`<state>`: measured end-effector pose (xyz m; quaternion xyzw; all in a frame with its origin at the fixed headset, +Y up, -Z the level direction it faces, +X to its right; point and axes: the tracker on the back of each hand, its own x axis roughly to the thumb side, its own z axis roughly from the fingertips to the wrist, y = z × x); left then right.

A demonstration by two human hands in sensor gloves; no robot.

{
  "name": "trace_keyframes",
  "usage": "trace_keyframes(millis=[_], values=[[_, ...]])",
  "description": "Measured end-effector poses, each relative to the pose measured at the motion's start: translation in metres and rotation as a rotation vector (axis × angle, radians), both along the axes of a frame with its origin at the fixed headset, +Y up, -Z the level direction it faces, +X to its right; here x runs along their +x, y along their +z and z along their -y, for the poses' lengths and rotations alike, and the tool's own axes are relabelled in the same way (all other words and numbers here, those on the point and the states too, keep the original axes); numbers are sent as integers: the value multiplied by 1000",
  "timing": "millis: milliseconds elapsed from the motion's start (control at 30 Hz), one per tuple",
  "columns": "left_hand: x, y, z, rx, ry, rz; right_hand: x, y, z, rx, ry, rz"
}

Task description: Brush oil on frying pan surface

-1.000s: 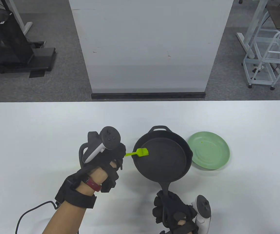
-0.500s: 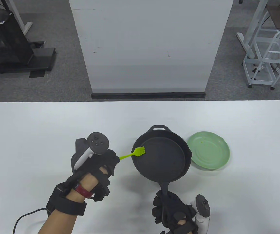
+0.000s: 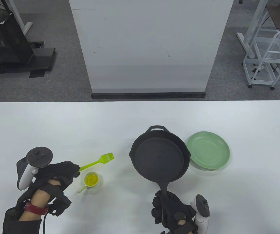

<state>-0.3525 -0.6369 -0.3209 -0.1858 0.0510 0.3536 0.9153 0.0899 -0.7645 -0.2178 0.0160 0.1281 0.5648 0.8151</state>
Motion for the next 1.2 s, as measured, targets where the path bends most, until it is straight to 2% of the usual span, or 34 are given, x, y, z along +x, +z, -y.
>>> trace_keyframes(millis=[267, 533, 867, 1200], values=[[-56, 7, 43, -126, 32, -98, 2, -1, 2, -10, -4, 15], [-74, 8, 67, -230, 49, -127, 0, -1, 3, -16, -5, -10], [-68, 10, 70, -239, 16, -115, 0, -1, 3, -19, -7, -11], [-57, 14, 59, -175, -83, -121, 0, -1, 3, -19, -8, -8]])
